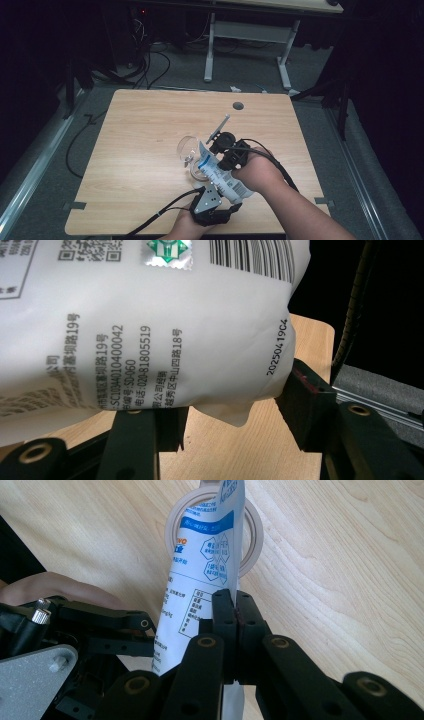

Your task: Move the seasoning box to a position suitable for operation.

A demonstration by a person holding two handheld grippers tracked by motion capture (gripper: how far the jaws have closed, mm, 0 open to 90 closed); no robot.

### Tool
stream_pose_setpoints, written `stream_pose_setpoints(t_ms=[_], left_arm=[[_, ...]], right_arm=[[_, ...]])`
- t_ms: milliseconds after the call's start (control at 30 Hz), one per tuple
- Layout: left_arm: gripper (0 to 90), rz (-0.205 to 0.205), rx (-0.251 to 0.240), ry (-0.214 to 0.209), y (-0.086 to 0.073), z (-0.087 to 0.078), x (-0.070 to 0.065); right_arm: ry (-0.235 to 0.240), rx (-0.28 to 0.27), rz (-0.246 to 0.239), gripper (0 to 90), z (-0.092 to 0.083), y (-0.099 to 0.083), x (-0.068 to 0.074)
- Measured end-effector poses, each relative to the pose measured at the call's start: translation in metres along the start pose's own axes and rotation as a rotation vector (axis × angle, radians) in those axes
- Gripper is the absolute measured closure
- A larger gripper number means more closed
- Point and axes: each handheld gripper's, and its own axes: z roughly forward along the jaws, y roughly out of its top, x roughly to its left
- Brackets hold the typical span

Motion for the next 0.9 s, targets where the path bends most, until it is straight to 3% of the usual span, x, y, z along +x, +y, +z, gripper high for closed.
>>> stream_pose_setpoints(t_ms=[667, 900], left_arm=[[49.6, 0.001, -0.005, -0.004, 0.0015, 0.0002, 0.0015], [49.6, 0.026, 0.006, 0.002, 0.0072, 0.0024, 0.0048]], right_arm=[[-0.001, 0.001, 0.002, 90.0, -0.0007, 0.0018, -0.0011], [-0.011, -0.008, 0.008, 90.0, -0.0032, 0.0025, -0.0043]])
